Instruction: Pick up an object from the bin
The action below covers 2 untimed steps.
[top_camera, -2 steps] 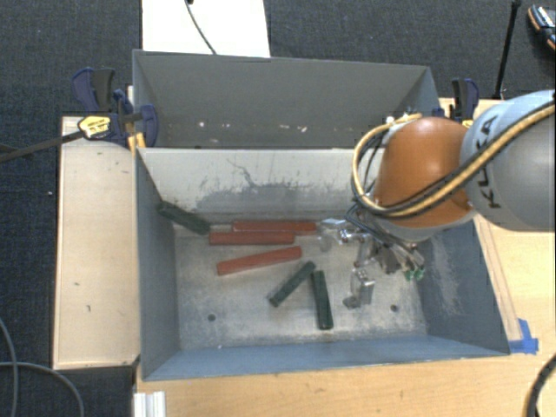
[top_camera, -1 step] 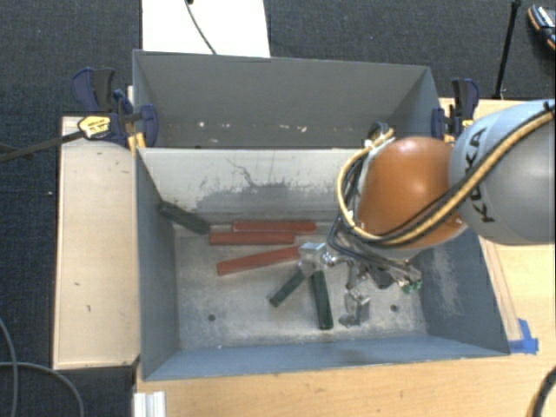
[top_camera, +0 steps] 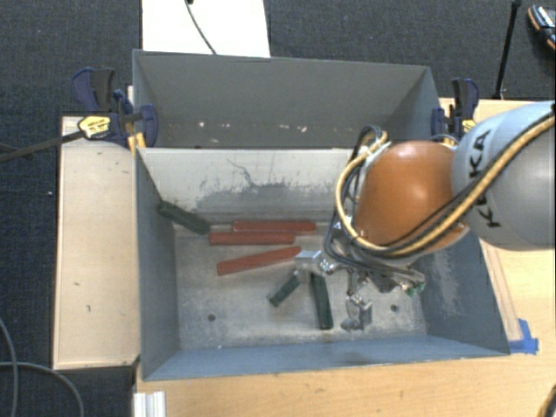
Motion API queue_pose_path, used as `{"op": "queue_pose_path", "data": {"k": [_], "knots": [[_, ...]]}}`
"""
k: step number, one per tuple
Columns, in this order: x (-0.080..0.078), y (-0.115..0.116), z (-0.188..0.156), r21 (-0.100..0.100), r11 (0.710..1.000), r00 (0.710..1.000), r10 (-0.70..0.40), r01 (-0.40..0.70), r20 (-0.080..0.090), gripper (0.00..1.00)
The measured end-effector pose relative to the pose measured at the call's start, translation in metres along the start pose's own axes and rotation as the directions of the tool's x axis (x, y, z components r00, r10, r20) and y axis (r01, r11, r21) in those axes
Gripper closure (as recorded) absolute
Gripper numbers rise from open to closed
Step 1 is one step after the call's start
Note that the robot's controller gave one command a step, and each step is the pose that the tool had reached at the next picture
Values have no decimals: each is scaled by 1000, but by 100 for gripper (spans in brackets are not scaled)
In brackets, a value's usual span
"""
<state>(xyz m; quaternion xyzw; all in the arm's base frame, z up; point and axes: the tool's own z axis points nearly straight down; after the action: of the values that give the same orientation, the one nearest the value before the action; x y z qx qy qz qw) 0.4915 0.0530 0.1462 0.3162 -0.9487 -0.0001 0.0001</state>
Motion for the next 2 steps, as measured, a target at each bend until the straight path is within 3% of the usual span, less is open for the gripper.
{"op": "queue_pose_path", "data": {"k": [1, 2], "knots": [[-4, -9, 38, 1, 982, 982, -190, 190, 2, 0], [-6, -15, 75, -2, 823, 823, -568, 568, -1, 100]]}}
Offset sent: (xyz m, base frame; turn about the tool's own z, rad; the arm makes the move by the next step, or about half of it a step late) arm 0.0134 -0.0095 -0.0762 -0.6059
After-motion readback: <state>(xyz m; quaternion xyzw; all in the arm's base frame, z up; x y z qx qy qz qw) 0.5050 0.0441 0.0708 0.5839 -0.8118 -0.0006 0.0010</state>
